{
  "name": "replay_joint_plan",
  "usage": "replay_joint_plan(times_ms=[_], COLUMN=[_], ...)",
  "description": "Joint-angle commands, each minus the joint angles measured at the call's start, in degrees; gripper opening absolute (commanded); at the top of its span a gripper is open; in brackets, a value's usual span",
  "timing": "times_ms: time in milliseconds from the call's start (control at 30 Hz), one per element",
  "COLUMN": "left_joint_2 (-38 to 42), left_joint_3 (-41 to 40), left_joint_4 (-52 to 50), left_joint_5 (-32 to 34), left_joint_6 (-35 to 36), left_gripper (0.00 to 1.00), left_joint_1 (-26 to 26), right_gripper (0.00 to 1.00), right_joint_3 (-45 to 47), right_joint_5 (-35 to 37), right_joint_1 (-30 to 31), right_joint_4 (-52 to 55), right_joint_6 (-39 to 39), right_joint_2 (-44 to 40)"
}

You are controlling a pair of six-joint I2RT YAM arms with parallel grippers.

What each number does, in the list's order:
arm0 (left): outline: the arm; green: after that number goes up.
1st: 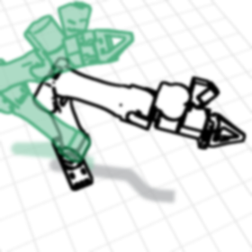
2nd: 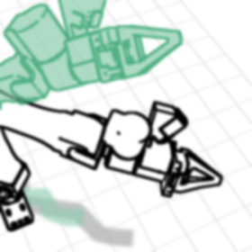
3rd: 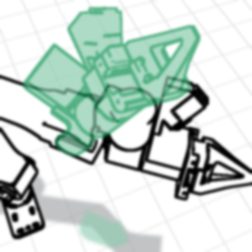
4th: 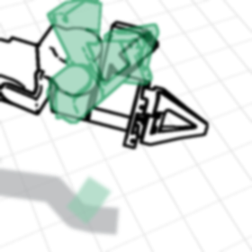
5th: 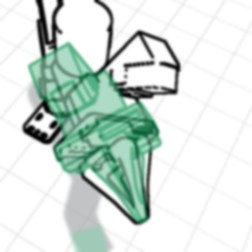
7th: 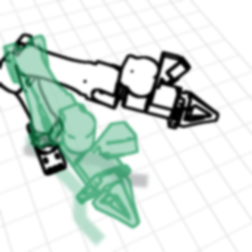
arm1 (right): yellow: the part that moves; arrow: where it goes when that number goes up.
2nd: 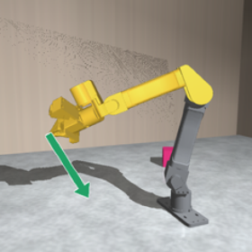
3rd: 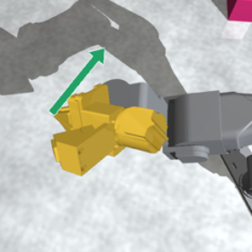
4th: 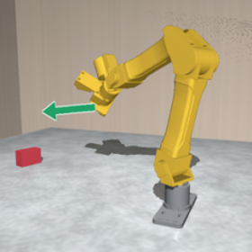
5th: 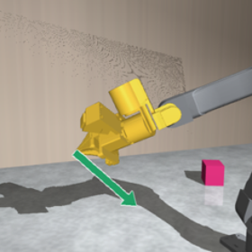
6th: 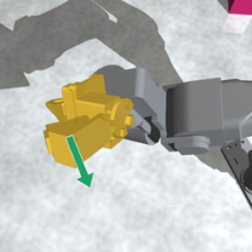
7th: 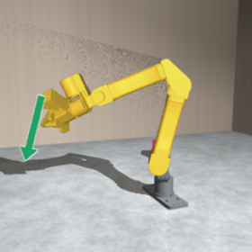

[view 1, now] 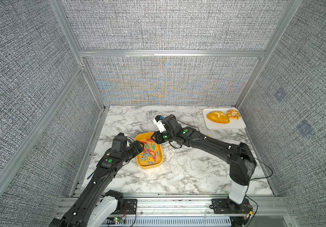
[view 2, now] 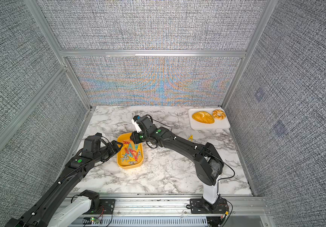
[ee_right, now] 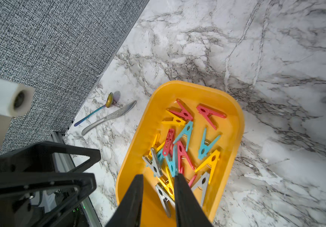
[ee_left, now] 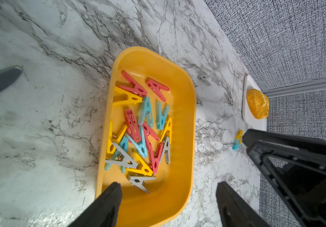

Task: Put the clothespins into the storage box
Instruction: Place the clothespin in the storage box, then pick up the clothespin from the center of the board.

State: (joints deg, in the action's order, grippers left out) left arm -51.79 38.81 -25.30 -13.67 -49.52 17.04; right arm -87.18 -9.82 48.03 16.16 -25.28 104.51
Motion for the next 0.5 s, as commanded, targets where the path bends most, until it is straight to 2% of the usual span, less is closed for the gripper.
replay_joint_plan(times_ms=[0,167,467], left_joint_2=[-1.99,-6.31,-18.17], left_joint_3=[0.91,1.92,6.99], left_joint_4=[3.01,6.41,12.51], left_joint_5=[-4.51,-6.06,-2.85], left_joint_6=[1.31,1.0,0.3], left_gripper=[0.8,0.78,0.77], left_joint_1=[0.11,3.05,16.97], right_gripper=[0.32,0.32,0.27], right_joint_3=[2.36,9.15,22.22], right_joint_5=[2.13,3.93,7.86], right_joint_1=[-2.3,-8.42,-23.33], right_joint_4=[0.07,-0.09,-1.83], right_joint_6=[1.04,1.54,2.36], right_joint_2=[-2.98,-9.01,-16.17])
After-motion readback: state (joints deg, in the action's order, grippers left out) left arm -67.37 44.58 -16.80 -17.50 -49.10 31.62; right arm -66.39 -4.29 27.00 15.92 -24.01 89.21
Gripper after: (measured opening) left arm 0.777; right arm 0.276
